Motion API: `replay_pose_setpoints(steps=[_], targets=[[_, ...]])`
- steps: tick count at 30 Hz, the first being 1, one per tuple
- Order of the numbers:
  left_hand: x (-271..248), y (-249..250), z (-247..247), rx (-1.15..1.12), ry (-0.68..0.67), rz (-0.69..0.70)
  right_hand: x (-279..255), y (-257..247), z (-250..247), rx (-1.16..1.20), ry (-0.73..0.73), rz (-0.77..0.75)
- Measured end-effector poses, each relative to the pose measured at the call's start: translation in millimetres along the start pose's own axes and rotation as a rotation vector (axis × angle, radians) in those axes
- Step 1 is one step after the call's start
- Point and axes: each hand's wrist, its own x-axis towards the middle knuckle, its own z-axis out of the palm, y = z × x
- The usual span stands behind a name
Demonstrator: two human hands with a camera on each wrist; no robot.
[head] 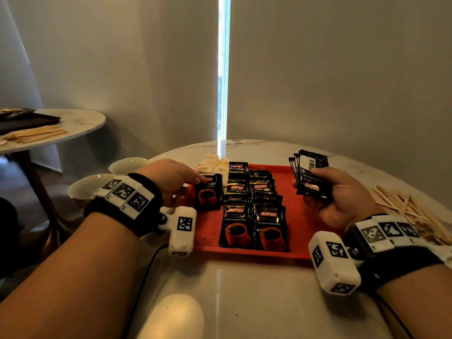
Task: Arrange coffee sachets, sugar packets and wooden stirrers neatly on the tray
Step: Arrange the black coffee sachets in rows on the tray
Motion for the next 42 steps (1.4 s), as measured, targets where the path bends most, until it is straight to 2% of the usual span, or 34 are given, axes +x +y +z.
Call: replay_pose_setpoints(steps=[5, 25, 30, 33, 35, 37, 39, 42], targets=[[0, -1, 4, -0.033, -0.005, -0.028, 0, 1, 0, -0.022, -0.011, -0.008], [1, 0, 7, 0.0, -0.003, 0.017, 5, 4, -4, -0.017, -0.048, 0.007], [-2, 3, 8, -0.051, 0.003, 0.045, 2, 4, -1, -0.023, -0.056, 0.009], [-4, 7, 8, -0.09, 0.037, 0.13, 0, 2, 4, -0.04, -0.069, 0.005], [-6, 9, 9, -0.19, 0.049, 0.249, -4, 1, 10, -0.068, -0.087, 0.017], [-11, 11, 13, -0.296, -0.022, 0.39, -10, -1, 18, -0.091, -0.123, 0.027], [-18, 14, 19, -0.303, -0.145, 0.519, -16, 0, 26, -0.105, -0.17, 0.021], [-28, 16, 30, -0.223, -0.299, 0.6, -25, 3, 39, -0.133, -0.23, 0.009]])
